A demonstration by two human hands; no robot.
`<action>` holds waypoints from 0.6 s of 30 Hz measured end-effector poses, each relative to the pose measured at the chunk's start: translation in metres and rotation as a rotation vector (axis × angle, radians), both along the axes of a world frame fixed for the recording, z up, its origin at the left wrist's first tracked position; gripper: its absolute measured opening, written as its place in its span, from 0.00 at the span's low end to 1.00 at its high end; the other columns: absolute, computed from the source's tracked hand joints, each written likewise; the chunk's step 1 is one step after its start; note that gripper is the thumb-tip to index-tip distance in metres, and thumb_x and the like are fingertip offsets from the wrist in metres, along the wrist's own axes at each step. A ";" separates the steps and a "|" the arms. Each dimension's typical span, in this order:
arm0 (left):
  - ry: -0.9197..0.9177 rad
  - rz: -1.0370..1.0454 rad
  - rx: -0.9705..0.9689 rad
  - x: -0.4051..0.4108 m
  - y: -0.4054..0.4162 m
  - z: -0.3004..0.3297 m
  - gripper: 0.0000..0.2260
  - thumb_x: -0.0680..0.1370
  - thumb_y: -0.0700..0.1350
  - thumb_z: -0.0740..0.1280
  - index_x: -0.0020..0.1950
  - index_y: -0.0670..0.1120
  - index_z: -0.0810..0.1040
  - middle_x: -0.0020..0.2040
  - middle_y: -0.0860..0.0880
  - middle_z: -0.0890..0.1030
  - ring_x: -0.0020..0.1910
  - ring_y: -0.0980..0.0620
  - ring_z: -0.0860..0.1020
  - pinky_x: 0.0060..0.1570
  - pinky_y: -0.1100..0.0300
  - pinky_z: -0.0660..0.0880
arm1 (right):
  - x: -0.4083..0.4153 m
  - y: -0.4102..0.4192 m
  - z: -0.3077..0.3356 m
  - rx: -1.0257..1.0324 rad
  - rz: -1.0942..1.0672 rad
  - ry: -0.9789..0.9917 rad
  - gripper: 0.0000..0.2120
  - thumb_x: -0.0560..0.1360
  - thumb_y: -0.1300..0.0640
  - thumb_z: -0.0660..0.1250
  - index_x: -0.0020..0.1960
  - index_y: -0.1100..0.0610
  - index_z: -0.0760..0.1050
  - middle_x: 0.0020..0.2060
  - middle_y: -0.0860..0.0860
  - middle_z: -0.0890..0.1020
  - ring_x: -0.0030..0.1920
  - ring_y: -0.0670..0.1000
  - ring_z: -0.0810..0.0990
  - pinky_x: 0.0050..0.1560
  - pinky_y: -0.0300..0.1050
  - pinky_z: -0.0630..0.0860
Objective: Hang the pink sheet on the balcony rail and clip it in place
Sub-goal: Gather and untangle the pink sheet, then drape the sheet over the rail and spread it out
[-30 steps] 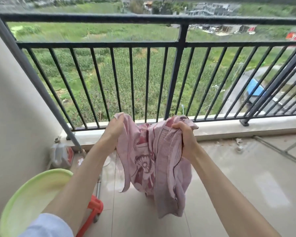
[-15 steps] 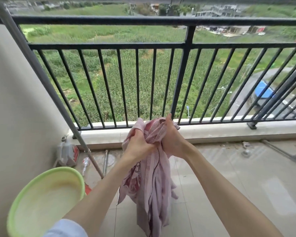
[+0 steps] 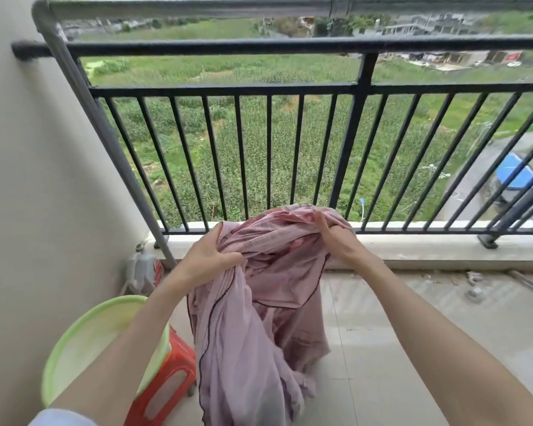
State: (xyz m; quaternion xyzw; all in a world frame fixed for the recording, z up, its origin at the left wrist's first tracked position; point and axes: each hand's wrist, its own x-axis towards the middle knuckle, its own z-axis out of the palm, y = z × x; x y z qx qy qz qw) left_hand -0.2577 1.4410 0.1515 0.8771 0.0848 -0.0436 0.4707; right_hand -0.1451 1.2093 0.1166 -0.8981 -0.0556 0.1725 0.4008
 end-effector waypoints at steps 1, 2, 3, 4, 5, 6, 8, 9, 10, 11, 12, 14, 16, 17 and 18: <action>-0.007 0.010 0.014 0.001 0.002 0.003 0.24 0.63 0.50 0.68 0.58 0.56 0.72 0.49 0.54 0.80 0.48 0.54 0.79 0.52 0.54 0.76 | 0.001 0.000 0.006 -0.069 -0.011 -0.090 0.41 0.74 0.32 0.38 0.66 0.59 0.73 0.62 0.61 0.76 0.65 0.59 0.70 0.66 0.49 0.65; -0.011 0.025 0.020 0.002 0.004 0.005 0.25 0.61 0.52 0.67 0.58 0.55 0.72 0.49 0.54 0.80 0.49 0.54 0.79 0.53 0.54 0.75 | 0.004 0.000 0.008 -0.046 -0.027 -0.114 0.40 0.76 0.34 0.38 0.65 0.61 0.73 0.61 0.62 0.76 0.65 0.59 0.71 0.66 0.47 0.64; -0.011 0.041 0.022 0.002 0.006 0.007 0.27 0.59 0.55 0.67 0.58 0.54 0.72 0.50 0.54 0.80 0.50 0.54 0.79 0.53 0.53 0.75 | 0.003 0.002 0.010 0.058 -0.075 -0.070 0.39 0.77 0.35 0.39 0.66 0.62 0.73 0.61 0.61 0.76 0.66 0.58 0.70 0.67 0.46 0.62; -0.013 0.050 0.018 0.003 0.007 0.008 0.29 0.58 0.57 0.66 0.59 0.53 0.71 0.51 0.53 0.80 0.50 0.53 0.78 0.53 0.53 0.75 | 0.002 0.010 0.009 0.187 -0.147 -0.018 0.38 0.77 0.34 0.40 0.66 0.60 0.73 0.60 0.58 0.75 0.67 0.56 0.69 0.68 0.45 0.60; -0.017 0.058 0.005 0.002 0.006 0.006 0.29 0.59 0.57 0.67 0.59 0.51 0.71 0.50 0.52 0.80 0.50 0.53 0.78 0.53 0.54 0.75 | -0.002 0.018 0.011 0.312 -0.221 0.023 0.36 0.76 0.33 0.43 0.65 0.57 0.74 0.59 0.54 0.75 0.67 0.54 0.68 0.69 0.45 0.59; -0.023 0.066 -0.016 0.001 0.005 0.004 0.26 0.62 0.54 0.68 0.58 0.50 0.71 0.50 0.52 0.80 0.50 0.53 0.78 0.51 0.57 0.75 | -0.005 0.026 0.007 0.443 -0.302 0.073 0.34 0.74 0.30 0.48 0.61 0.53 0.76 0.59 0.50 0.74 0.66 0.52 0.69 0.69 0.46 0.61; -0.044 0.087 -0.053 -0.001 0.001 -0.002 0.16 0.71 0.43 0.68 0.56 0.49 0.70 0.47 0.53 0.78 0.46 0.56 0.77 0.44 0.69 0.73 | -0.010 0.037 -0.011 0.637 -0.369 0.211 0.35 0.67 0.25 0.56 0.58 0.52 0.77 0.57 0.50 0.79 0.59 0.54 0.78 0.61 0.52 0.73; -0.055 0.091 -0.070 -0.002 -0.001 -0.005 0.15 0.73 0.39 0.67 0.57 0.49 0.69 0.46 0.54 0.78 0.45 0.58 0.76 0.41 0.72 0.71 | -0.020 0.040 -0.017 0.647 -0.333 0.325 0.38 0.66 0.25 0.58 0.59 0.55 0.76 0.52 0.54 0.82 0.53 0.56 0.82 0.52 0.53 0.79; -0.065 0.089 -0.086 -0.003 -0.003 -0.007 0.16 0.74 0.37 0.66 0.58 0.49 0.68 0.46 0.54 0.77 0.45 0.58 0.76 0.39 0.73 0.71 | -0.030 0.044 -0.017 0.609 -0.230 0.441 0.39 0.68 0.26 0.56 0.59 0.59 0.76 0.49 0.56 0.84 0.49 0.57 0.83 0.46 0.51 0.80; -0.075 0.087 -0.100 -0.003 -0.005 -0.009 0.17 0.74 0.36 0.66 0.59 0.48 0.67 0.47 0.54 0.77 0.45 0.57 0.76 0.39 0.72 0.71 | -0.039 0.048 -0.015 0.546 -0.092 0.554 0.40 0.70 0.26 0.52 0.56 0.62 0.77 0.47 0.58 0.84 0.49 0.57 0.83 0.45 0.49 0.80; -0.083 0.084 -0.106 -0.003 -0.007 -0.011 0.18 0.74 0.36 0.66 0.60 0.48 0.66 0.47 0.54 0.77 0.44 0.57 0.76 0.39 0.72 0.71 | -0.042 0.052 -0.012 0.516 -0.007 0.608 0.42 0.71 0.27 0.49 0.54 0.64 0.77 0.48 0.58 0.83 0.51 0.57 0.82 0.49 0.47 0.78; -0.088 0.067 -0.125 -0.003 -0.011 -0.009 0.20 0.74 0.38 0.68 0.62 0.47 0.65 0.47 0.55 0.77 0.43 0.60 0.76 0.38 0.74 0.71 | -0.042 0.059 -0.002 0.582 0.041 0.619 0.42 0.72 0.29 0.48 0.54 0.66 0.77 0.49 0.59 0.81 0.51 0.56 0.80 0.55 0.47 0.75; -0.086 0.020 -0.168 -0.004 -0.014 -0.004 0.24 0.73 0.41 0.70 0.65 0.49 0.63 0.52 0.57 0.76 0.48 0.61 0.76 0.42 0.76 0.71 | -0.039 0.068 0.012 0.687 0.038 0.603 0.36 0.73 0.30 0.51 0.49 0.62 0.77 0.47 0.59 0.81 0.47 0.56 0.80 0.53 0.47 0.75; -0.080 -0.004 -0.183 -0.006 -0.013 0.000 0.28 0.73 0.42 0.71 0.68 0.50 0.61 0.57 0.57 0.75 0.53 0.61 0.75 0.48 0.75 0.71 | -0.036 0.072 0.017 0.708 0.061 0.589 0.34 0.73 0.31 0.52 0.48 0.60 0.77 0.50 0.60 0.81 0.50 0.58 0.80 0.55 0.49 0.75; -0.075 -0.016 -0.193 -0.007 -0.011 0.003 0.32 0.72 0.44 0.71 0.71 0.50 0.60 0.61 0.57 0.73 0.58 0.60 0.73 0.54 0.72 0.71 | -0.035 0.077 0.022 0.706 0.091 0.575 0.31 0.74 0.32 0.53 0.51 0.58 0.78 0.54 0.61 0.80 0.55 0.60 0.79 0.59 0.51 0.74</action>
